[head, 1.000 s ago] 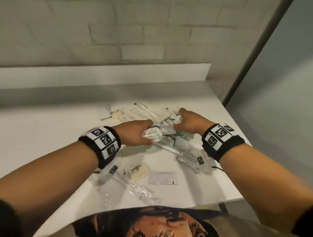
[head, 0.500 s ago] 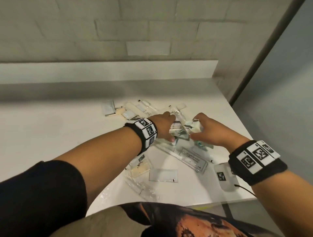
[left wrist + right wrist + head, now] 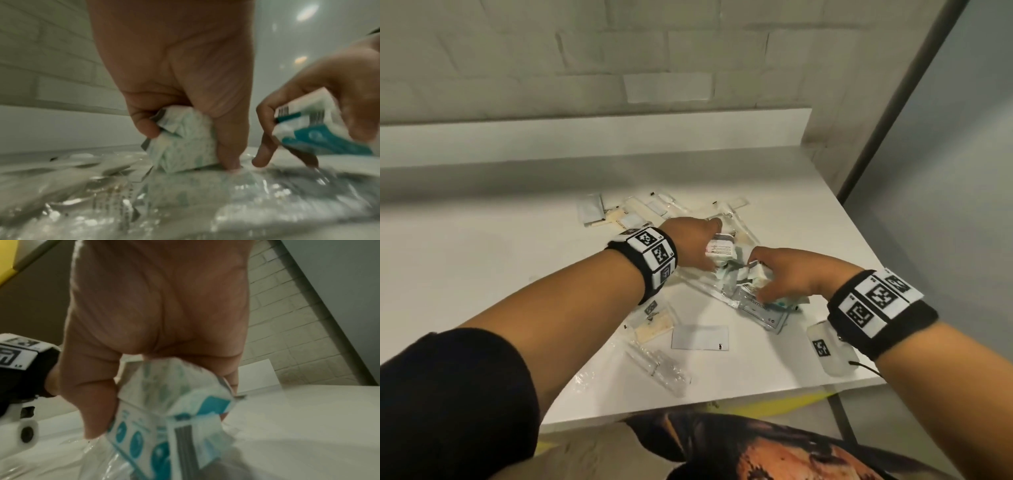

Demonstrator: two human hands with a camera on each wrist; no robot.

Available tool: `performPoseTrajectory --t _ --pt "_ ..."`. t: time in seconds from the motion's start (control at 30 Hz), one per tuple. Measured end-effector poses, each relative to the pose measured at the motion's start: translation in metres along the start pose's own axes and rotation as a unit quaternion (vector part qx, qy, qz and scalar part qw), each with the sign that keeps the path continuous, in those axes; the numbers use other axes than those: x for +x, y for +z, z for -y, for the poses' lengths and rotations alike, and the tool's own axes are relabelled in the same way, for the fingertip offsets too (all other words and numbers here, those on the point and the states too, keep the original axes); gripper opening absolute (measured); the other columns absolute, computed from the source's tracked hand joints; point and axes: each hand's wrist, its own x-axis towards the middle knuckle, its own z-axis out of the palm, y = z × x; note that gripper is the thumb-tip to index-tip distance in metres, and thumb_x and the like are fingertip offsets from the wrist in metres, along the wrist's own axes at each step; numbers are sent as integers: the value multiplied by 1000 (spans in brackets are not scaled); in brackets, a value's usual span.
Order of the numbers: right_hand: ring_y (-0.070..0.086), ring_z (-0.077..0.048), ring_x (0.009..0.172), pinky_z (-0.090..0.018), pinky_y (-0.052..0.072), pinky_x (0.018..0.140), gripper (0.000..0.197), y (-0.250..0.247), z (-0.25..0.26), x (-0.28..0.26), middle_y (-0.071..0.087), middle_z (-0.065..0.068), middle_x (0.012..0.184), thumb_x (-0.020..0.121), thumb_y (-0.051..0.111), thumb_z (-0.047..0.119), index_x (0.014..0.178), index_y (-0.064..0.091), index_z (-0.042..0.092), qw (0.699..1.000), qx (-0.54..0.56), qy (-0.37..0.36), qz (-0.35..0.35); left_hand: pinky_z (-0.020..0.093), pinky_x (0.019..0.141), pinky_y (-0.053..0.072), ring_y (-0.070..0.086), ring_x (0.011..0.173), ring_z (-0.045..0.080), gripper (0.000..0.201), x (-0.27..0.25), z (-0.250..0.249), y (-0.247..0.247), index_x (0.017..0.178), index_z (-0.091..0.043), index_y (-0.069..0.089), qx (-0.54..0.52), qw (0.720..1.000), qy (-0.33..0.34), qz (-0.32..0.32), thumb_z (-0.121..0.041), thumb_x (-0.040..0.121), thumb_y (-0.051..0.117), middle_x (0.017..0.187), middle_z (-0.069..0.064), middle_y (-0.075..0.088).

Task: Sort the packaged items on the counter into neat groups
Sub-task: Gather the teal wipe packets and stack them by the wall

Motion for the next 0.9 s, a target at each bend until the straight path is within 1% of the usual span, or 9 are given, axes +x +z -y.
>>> performPoseTrajectory --t 0.07,0.17,0.33,0.43,0.5,0.6,0.73,0.8,0.9 --pt "57 -12 76 -28 47 62 53 1 -1 2 60 4 92 78 71 23 124 45 25 1000 -3 6 -17 30 72 47 59 93 22 64 0 1 -1 124 -19 44 -21 1000 0 6 -45 74 74 114 3 59" --pt "49 -2 70 -21 37 54 55 2 -3 -2 52 13 84 80 69 23 126 41 30 999 -4 8 -40 28 71 40 56 96 20 66 -2 -1 1 124 -20 46 -9 1000 26 -5 -45 70 76 114 0 56" --pt "53 -15 73 -24 38 56 44 11 14 -16 54 10 82 79 70 28 112 42 36 998 -26 -44 -25 30 76 40 58 97 28 66 -4 -4 4 125 -18 46 59 998 24 -17 -52 74 69 108 9 64" --pt "58 -16 77 -33 48 66 45 20 47 -29 60 7 87 76 72 33 109 43 41 990 -83 -110 11 35 86 39 59 98 28 63 -7 -1 -4 123 -18 48 18 998 -2 -57 -51 74 69 103 7 66" --pt "59 -17 84 -38 51 73 50 29 69 -36 63 5 96 74 71 37 114 41 41 974 -146 -167 40 34 84 39 62 95 27 62 -13 4 -14 121 -19 48 -77 989 -37 -117 -48 72 71 100 3 68" --pt "59 -24 92 -42 52 76 56 58 103 -35 62 0 107 75 69 36 123 39 36 927 -245 -271 85 28 72 45 62 86 20 62 -35 22 -33 119 -19 47 -208 952 -89 -204 -45 71 76 98 -2 66" --pt "60 -27 96 -43 52 78 56 105 143 -10 62 -3 109 80 70 35 126 40 29 867 -327 -363 99 24 66 41 56 79 13 59 -78 64 -54 117 -22 47 -237 933 -143 -229 -43 71 77 92 -9 59" --pt "59 -26 101 -41 50 82 57 107 151 6 61 -1 114 81 70 36 129 39 29 873 -326 -352 87 27 68 42 57 82 17 61 -100 88 -56 118 -21 47 -211 940 -166 -213 -43 70 77 93 -7 59" --pt "56 -23 104 -36 48 81 49 88 159 33 58 0 116 85 65 44 125 41 28 913 -301 -267 59 28 68 41 56 84 20 61 -143 132 -44 118 -21 47 -169 946 -217 -169 -42 70 77 96 -4 59"
